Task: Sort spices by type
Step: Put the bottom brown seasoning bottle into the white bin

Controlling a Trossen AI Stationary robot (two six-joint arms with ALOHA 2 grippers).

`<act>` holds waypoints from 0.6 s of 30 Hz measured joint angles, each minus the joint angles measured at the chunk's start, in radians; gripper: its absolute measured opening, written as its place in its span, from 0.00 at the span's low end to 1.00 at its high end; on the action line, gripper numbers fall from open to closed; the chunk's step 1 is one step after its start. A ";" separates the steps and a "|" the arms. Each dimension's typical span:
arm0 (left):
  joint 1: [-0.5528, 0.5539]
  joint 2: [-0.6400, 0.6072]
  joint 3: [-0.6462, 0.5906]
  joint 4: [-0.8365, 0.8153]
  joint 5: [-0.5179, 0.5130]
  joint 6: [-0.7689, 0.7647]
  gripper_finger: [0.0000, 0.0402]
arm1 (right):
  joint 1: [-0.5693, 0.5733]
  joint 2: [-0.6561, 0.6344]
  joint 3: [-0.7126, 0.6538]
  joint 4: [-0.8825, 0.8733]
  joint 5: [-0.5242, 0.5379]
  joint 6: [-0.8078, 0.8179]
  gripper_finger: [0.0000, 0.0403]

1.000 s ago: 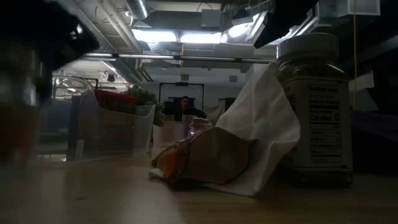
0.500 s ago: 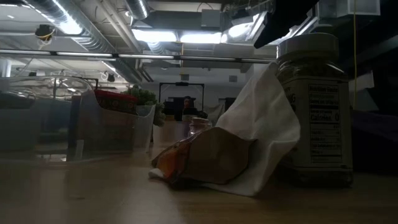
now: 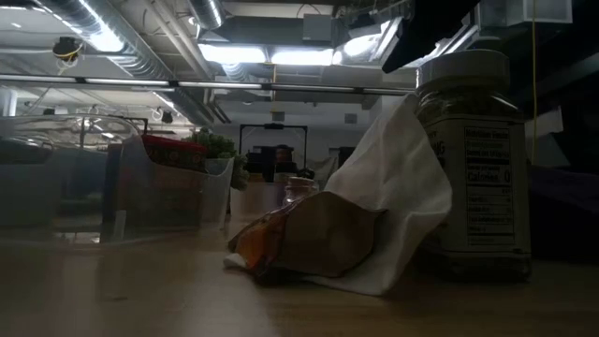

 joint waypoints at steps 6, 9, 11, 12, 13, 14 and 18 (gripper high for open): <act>-0.001 0.089 -0.012 0.001 -0.013 -0.043 0.43 | 0.000 0.000 0.000 0.000 0.000 0.000 0.33; -0.001 0.121 -0.012 0.002 -0.017 -0.056 0.43 | 0.000 0.000 0.000 0.000 0.000 0.000 0.33; -0.001 0.137 -0.012 0.008 -0.016 -0.067 0.44 | 0.000 0.000 0.000 0.000 0.000 0.000 0.33; -0.001 0.142 -0.012 0.013 -0.016 -0.071 0.45 | 0.000 0.000 0.000 0.000 0.000 0.000 0.33; -0.001 0.147 -0.012 0.016 -0.009 -0.074 0.46 | 0.000 0.000 0.000 0.000 0.000 0.000 0.33; -0.001 0.150 -0.012 0.019 -0.003 -0.075 0.46 | 0.000 0.000 0.000 0.000 0.000 0.000 0.33; -0.001 0.157 -0.012 0.035 0.018 -0.070 0.50 | 0.000 0.000 0.000 0.000 0.000 0.000 0.33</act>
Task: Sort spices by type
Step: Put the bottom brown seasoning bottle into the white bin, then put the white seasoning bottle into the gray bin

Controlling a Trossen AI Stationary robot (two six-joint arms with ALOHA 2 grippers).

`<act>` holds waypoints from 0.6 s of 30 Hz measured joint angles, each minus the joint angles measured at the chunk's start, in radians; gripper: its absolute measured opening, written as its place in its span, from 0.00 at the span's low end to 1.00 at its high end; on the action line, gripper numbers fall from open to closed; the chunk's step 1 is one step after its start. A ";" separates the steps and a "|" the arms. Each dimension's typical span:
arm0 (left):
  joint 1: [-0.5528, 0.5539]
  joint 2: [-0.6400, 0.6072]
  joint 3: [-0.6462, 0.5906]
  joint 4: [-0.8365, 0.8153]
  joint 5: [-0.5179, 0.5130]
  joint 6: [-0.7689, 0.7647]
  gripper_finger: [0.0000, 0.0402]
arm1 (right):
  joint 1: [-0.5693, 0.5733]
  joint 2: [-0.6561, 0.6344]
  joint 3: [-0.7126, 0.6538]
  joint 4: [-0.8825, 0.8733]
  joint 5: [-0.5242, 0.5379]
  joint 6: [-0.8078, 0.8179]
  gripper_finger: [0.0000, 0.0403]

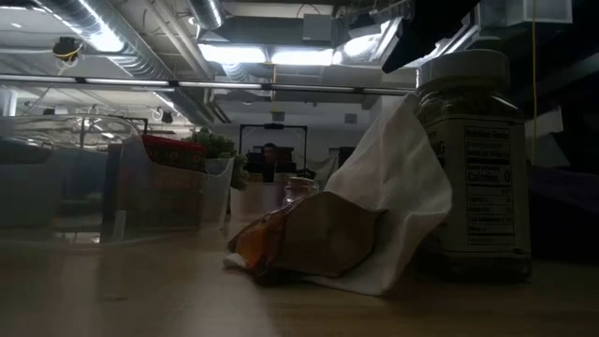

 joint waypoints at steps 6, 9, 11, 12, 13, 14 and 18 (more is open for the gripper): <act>0.006 0.000 0.000 -0.001 0.000 0.001 0.55 | 0.000 0.000 0.000 0.000 0.000 0.000 0.33; 0.014 -0.002 0.000 -0.005 0.006 0.036 0.58 | 0.000 0.000 0.000 0.000 0.000 0.000 0.33; 0.024 -0.008 0.000 -0.005 0.050 0.090 0.59 | 0.000 0.000 0.000 0.000 0.000 0.000 0.33; 0.032 -0.014 0.000 -0.006 0.085 0.102 0.59 | 0.000 0.000 0.000 0.000 0.000 0.000 0.33; 0.039 -0.020 0.000 -0.006 0.125 0.104 0.59 | 0.000 0.000 0.000 0.000 0.000 0.000 0.33; 0.044 -0.025 0.000 -0.007 0.162 0.105 0.59 | 0.000 0.000 0.000 0.000 0.000 0.000 0.33; 0.052 -0.059 0.000 -0.006 0.203 0.127 0.58 | 0.000 0.000 0.000 0.000 0.000 0.000 0.33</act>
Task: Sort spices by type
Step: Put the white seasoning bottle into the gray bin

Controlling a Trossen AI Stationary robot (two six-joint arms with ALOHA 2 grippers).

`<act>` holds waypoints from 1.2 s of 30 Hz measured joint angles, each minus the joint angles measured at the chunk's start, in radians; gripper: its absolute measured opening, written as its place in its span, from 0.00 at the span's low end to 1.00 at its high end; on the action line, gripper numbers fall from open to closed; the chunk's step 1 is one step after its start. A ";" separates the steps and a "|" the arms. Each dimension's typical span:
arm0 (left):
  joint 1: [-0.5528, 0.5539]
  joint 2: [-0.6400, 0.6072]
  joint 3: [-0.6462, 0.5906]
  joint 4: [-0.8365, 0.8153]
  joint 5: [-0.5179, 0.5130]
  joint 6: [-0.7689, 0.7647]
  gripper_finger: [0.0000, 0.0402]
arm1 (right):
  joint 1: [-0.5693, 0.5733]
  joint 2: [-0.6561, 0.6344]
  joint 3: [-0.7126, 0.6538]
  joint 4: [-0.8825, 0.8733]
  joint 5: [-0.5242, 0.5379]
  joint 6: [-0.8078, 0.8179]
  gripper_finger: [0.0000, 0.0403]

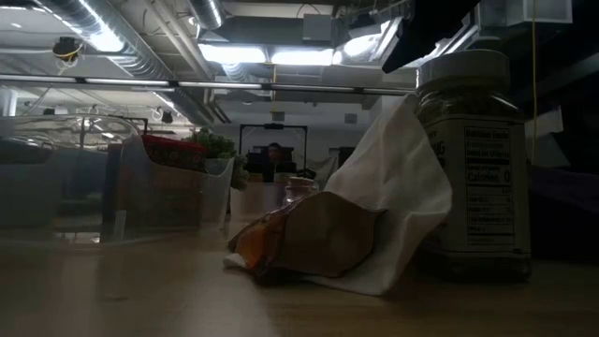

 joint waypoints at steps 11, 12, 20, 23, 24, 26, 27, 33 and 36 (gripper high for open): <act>0.024 -0.168 0.000 0.028 -0.183 -0.105 0.58 | 0.000 0.000 0.000 0.000 0.000 0.000 0.33; 0.032 -0.179 0.001 0.044 -0.225 -0.109 0.58 | 0.000 0.000 0.000 0.000 0.000 0.000 0.33; 0.108 -0.191 0.002 0.237 -0.554 0.036 0.58 | 0.000 0.000 0.000 -0.001 0.000 0.000 0.33; 0.153 -0.183 0.002 0.295 -0.583 0.125 0.58 | 0.000 0.000 0.000 -0.001 0.000 0.000 0.33; 0.170 -0.179 0.002 0.320 -0.583 0.147 0.58 | 0.000 0.000 0.000 -0.001 0.000 0.000 0.33; 0.201 -0.167 0.002 0.378 -0.584 0.221 0.58 | 0.000 0.000 0.000 -0.001 0.000 0.000 0.33; 0.215 -0.157 0.002 0.415 -0.584 0.272 0.58 | 0.000 0.000 0.000 -0.001 0.000 0.000 0.33; 0.280 -0.090 0.002 0.706 -0.549 0.720 0.58 | 0.000 0.000 0.000 -0.006 0.000 0.000 0.33; 0.304 -0.040 0.002 0.843 -0.542 0.964 0.58 | 0.000 0.000 0.000 -0.005 0.000 0.000 0.33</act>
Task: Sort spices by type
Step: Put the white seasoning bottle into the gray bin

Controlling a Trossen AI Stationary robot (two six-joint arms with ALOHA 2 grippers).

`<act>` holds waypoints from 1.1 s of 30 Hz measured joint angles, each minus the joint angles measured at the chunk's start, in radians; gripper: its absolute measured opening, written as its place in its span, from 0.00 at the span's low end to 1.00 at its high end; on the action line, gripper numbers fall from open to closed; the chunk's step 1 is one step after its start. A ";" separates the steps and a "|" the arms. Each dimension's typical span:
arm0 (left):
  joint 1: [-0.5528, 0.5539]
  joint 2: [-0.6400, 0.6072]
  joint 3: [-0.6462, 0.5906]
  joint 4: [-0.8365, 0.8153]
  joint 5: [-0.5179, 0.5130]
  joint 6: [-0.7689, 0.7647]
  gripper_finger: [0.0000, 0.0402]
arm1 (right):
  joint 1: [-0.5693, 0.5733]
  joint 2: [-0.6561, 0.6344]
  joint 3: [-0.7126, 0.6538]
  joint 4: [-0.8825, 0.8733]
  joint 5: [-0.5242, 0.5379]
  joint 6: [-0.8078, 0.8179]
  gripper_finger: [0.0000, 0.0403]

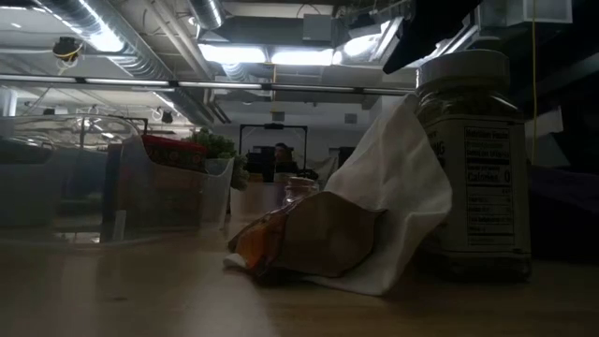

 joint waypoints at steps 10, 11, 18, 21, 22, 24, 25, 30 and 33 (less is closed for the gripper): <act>0.093 0.186 0.000 0.292 0.002 0.315 0.58 | 0.000 0.000 0.000 0.001 0.000 0.000 0.33; 0.103 0.205 0.000 0.324 0.002 0.315 0.58 | 0.000 0.000 0.000 0.002 0.000 0.000 0.33; 0.169 0.333 0.001 0.528 0.164 0.314 0.58 | 0.000 0.000 0.000 0.003 0.000 0.000 0.33; 0.184 0.375 0.021 0.530 0.170 0.313 0.58 | 0.000 0.000 0.000 0.003 0.000 0.000 0.33; 0.188 0.387 0.029 0.531 0.173 0.308 0.58 | 0.000 0.000 0.000 0.002 0.000 0.000 0.33; 0.195 0.411 0.049 0.532 0.192 0.289 0.58 | 0.000 0.000 0.000 0.002 0.000 0.000 0.33; 0.199 0.421 0.058 0.533 0.208 0.284 0.58 | 0.000 0.000 0.000 0.002 0.000 0.000 0.33; 0.210 0.455 0.088 0.532 0.257 0.262 0.58 | 0.000 0.000 0.000 0.003 0.000 0.000 0.33; 0.215 0.460 0.095 0.525 0.262 0.235 0.58 | 0.000 0.000 0.000 0.003 0.000 0.000 0.33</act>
